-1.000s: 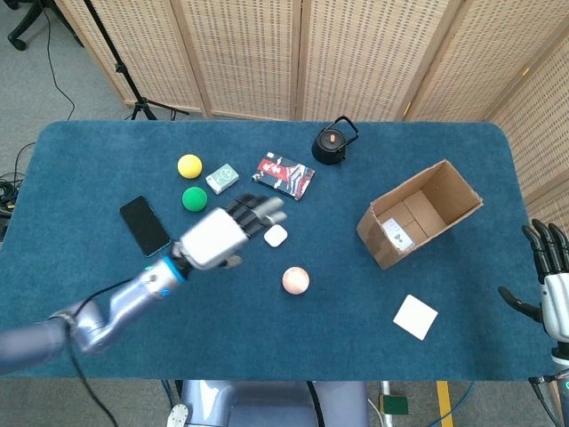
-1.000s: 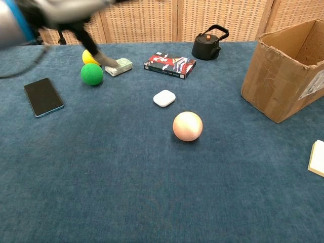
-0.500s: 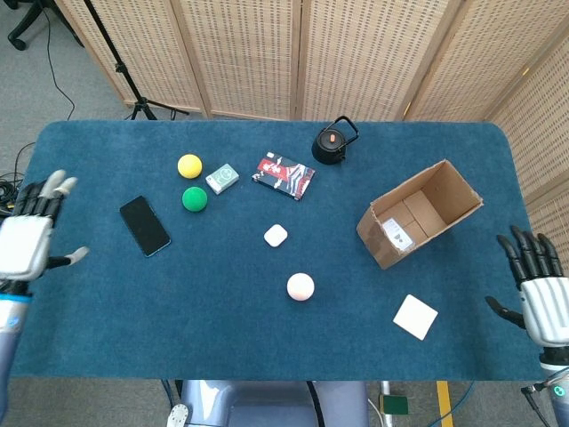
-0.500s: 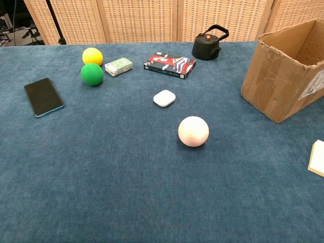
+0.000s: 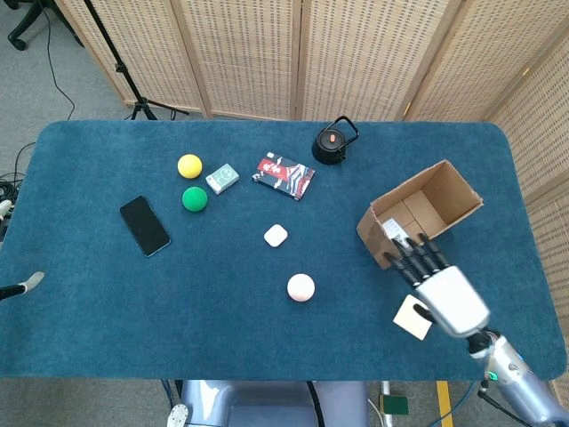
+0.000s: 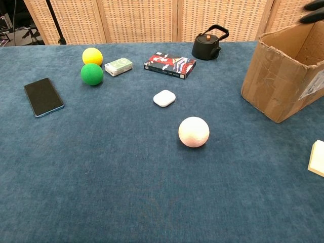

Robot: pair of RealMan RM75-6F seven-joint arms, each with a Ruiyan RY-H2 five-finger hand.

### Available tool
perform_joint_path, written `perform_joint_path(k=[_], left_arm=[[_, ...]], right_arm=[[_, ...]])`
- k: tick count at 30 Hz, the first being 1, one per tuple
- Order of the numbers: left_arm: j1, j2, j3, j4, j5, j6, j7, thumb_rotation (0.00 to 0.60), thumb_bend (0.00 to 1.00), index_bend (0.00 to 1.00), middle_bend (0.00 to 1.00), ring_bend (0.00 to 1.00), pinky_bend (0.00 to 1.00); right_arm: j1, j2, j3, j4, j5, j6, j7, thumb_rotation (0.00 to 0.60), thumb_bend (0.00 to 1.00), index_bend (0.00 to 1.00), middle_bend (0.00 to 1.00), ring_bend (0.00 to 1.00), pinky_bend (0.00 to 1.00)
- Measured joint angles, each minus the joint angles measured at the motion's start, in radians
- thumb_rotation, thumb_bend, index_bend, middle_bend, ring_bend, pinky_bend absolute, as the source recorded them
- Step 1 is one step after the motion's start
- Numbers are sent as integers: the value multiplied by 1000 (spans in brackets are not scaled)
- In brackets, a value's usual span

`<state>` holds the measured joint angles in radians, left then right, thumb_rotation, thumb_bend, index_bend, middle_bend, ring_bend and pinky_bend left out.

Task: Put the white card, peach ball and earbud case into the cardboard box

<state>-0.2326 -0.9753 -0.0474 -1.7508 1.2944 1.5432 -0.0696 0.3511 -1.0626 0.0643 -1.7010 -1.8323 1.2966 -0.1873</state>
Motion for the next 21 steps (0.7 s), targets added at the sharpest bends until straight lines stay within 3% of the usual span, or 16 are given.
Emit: perform_joint_path(k=[6,10,15,21], left_arm=[[7,13,-8,1,15,-35,-26,600,0,0,0,0,0],[9,18,-14,4,23,-58,-33,600,0,0,0,0,0],[12,25,-28,10,21,-78,-49,600,0,0,0,0,0],[20,32,-43,15,18,-92,-73,600,0,0,0,0,0]], right_arm=[[151,-41,20,-86,28,-265,-82,600,0,0,0,0,10],[235,-122,51,-103,114,-400,-174,600,0,0,0,0,65],[301,-222,87,-73,268,-491,-267,600,0,0,3,0,151],[362,-351,105,9,429,-548,-348,600,0,49,83,63,221]])
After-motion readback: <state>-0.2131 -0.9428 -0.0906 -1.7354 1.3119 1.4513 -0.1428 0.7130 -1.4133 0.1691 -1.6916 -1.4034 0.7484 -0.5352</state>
